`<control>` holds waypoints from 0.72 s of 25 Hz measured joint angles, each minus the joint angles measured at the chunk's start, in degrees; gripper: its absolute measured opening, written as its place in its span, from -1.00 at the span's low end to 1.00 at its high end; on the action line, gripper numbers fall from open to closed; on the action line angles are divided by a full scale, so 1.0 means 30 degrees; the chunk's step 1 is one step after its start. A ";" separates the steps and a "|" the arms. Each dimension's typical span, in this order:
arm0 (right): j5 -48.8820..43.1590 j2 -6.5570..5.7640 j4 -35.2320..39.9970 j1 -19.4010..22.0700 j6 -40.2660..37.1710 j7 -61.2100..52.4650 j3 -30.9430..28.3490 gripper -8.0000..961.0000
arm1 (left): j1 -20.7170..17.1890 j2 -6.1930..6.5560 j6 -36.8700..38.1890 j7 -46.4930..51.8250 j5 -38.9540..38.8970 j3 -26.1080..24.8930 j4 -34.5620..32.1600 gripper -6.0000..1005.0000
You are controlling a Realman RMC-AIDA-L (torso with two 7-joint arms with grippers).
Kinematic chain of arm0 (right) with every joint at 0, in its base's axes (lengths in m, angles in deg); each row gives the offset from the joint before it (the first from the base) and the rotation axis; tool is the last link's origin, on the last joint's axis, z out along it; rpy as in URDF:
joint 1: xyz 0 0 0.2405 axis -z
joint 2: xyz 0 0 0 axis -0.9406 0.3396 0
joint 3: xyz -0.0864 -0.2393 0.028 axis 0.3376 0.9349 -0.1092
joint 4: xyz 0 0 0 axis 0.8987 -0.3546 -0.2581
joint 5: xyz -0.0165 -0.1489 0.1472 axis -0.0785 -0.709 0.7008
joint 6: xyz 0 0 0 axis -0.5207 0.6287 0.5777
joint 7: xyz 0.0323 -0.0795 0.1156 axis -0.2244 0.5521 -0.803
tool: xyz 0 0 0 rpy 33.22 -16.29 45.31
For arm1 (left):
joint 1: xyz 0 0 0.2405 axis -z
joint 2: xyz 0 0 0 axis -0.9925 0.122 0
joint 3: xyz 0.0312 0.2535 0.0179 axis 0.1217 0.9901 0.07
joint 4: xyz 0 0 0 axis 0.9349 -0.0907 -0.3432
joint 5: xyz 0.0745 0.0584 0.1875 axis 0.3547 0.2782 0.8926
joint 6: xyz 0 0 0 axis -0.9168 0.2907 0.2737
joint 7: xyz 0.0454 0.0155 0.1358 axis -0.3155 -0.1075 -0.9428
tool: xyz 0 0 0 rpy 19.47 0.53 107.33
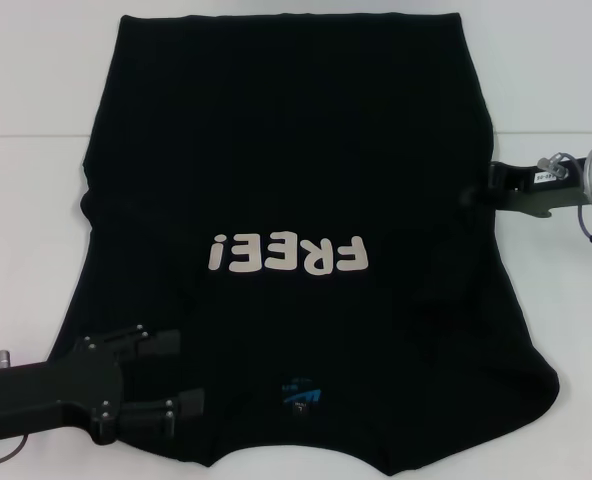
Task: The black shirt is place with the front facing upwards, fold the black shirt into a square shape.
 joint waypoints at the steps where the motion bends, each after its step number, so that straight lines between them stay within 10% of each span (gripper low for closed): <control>1: 0.0293 0.0015 -0.0141 -0.0036 0.0054 0.0253 0.0001 -0.86 | 0.0000 0.0000 0.0000 0.0000 -0.0007 0.0000 0.0000 0.74; 7: 0.3245 0.0170 -0.0774 0.0115 -0.0124 0.2347 0.0001 -0.83 | -0.0006 0.0002 0.0000 0.0000 0.0018 -0.0002 0.0014 0.74; 18: 0.9191 0.0494 -0.1349 0.1589 -0.1987 0.8458 -0.0004 -0.05 | -0.0025 0.0074 0.0080 0.0625 -0.0181 -0.0228 0.0395 0.74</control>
